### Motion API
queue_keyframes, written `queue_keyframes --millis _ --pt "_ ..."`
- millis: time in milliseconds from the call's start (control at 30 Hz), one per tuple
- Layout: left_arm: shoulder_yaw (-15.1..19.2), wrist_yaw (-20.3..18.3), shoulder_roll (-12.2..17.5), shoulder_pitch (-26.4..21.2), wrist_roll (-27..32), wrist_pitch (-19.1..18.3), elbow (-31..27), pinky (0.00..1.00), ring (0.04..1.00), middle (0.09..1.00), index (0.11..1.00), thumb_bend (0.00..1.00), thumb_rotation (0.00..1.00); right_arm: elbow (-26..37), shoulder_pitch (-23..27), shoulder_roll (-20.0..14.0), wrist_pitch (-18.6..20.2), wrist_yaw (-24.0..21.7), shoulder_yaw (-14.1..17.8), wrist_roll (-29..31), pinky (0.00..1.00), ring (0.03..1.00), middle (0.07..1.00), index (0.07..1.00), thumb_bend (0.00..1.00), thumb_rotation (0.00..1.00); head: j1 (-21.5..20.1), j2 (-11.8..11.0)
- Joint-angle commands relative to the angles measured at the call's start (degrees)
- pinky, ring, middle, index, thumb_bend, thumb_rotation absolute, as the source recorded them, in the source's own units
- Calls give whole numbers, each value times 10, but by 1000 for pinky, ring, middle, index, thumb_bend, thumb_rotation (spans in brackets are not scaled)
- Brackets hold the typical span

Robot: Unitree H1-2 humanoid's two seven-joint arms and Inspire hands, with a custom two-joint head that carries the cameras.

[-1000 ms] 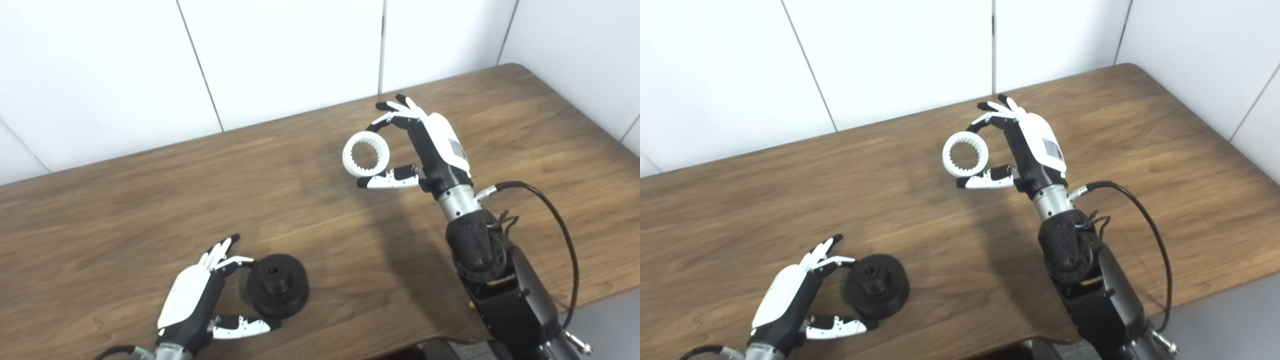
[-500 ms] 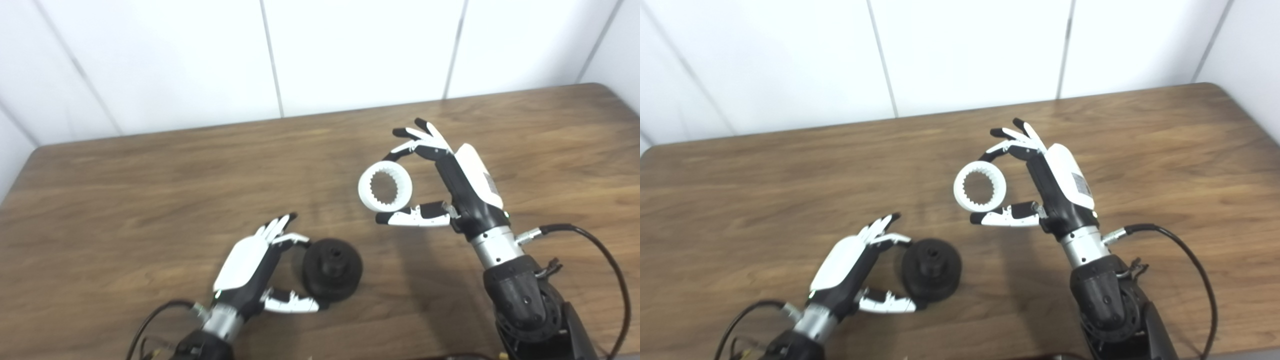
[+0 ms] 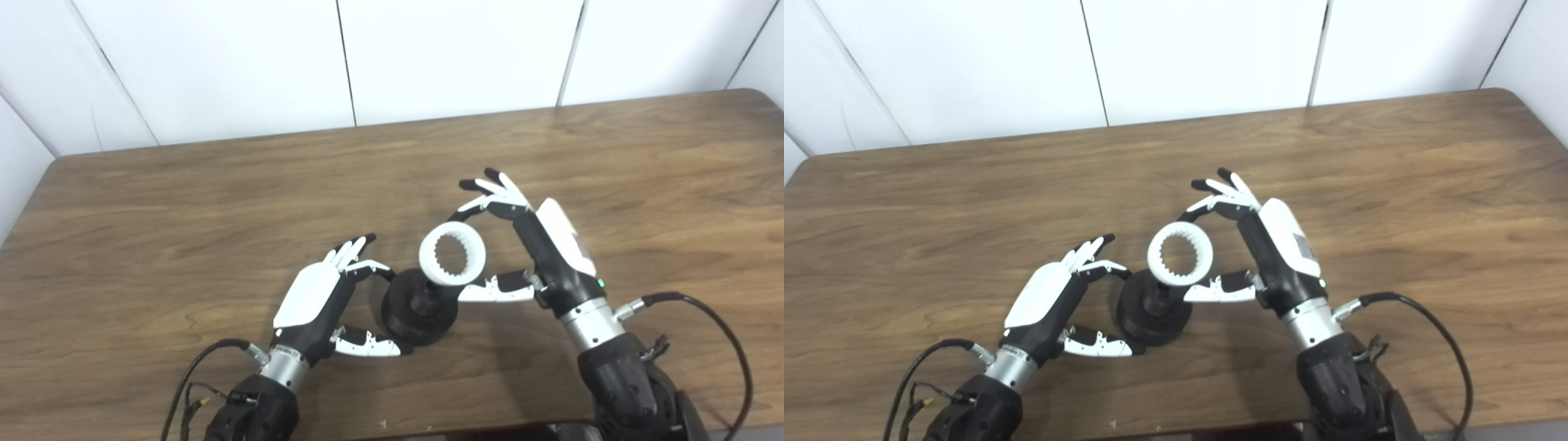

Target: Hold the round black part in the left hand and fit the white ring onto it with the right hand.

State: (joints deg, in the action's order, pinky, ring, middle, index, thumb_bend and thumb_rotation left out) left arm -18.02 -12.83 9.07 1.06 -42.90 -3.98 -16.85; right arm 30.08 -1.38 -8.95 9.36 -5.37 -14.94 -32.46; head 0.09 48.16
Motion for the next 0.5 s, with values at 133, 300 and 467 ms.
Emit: queue_keyframes --millis 133,300,467 --pt "0 6 -1 -15 -6 -1 -16 1000 1000 1000 656 971 336 12 -2 6 -34 -2 -11 -10 867 955 845 480 522 142 1 2" --pt "0 2 0 -15 -6 -5 -22 1000 1000 1000 656 968 325 6 -10 4 -43 -1 -11 -9 861 956 846 480 523 140 0 5" --pt "-6 -5 2 -16 -20 -15 -24 1000 1000 1000 653 971 331 7 -9 0 -43 -3 -6 -9 866 956 846 481 522 140 1 8"
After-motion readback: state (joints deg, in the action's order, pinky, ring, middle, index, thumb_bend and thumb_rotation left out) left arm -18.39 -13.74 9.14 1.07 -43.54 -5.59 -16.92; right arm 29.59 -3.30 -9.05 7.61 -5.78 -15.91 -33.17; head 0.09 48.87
